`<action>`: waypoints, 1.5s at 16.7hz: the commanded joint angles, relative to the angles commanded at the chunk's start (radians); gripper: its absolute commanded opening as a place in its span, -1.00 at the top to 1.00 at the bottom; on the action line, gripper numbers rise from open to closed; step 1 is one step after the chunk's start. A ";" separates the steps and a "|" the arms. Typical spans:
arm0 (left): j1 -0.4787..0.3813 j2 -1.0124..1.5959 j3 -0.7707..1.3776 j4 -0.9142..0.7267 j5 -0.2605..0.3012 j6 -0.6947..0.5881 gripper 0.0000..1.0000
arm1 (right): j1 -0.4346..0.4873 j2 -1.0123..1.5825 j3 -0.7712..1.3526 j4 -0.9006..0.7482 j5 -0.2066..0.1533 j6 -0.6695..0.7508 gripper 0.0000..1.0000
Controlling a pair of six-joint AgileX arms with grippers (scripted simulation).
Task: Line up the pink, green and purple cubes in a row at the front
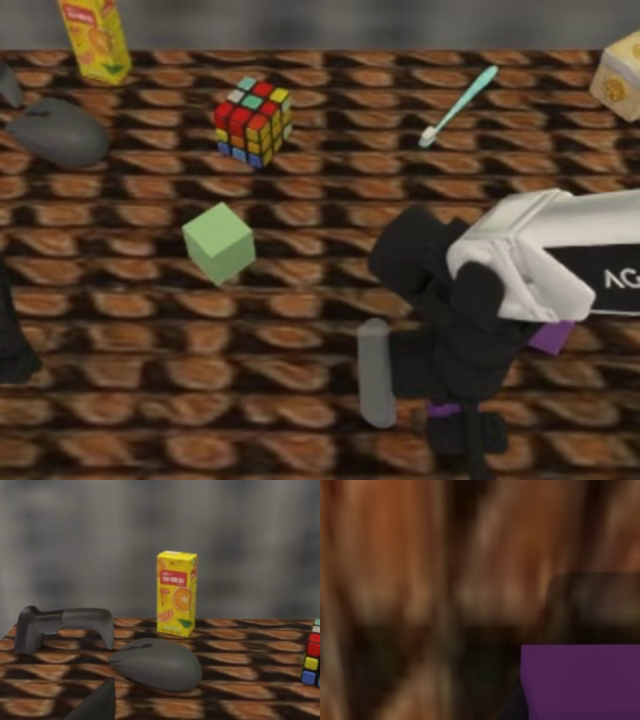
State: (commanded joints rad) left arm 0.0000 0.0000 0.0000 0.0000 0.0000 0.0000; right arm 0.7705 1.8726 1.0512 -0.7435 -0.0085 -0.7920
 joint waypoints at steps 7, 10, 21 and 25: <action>0.000 0.000 0.000 0.000 0.000 0.000 -1.00 | 0.000 0.000 0.000 0.000 0.000 0.000 -0.21; 0.000 0.000 0.000 0.000 0.000 0.000 -1.00 | 0.000 0.000 0.000 0.000 0.000 0.000 -0.66; 0.000 0.000 0.000 0.000 0.000 0.000 -1.00 | -0.001 -0.001 0.000 0.000 0.000 0.000 -1.00; 0.000 0.000 0.000 0.000 0.000 0.000 -1.00 | 0.002 -0.031 0.050 -0.077 0.000 -0.003 -1.00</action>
State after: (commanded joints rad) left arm 0.0000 0.0000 0.0000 0.0000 0.0000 0.0000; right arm 0.7721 1.8416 1.1014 -0.8206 -0.0086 -0.7949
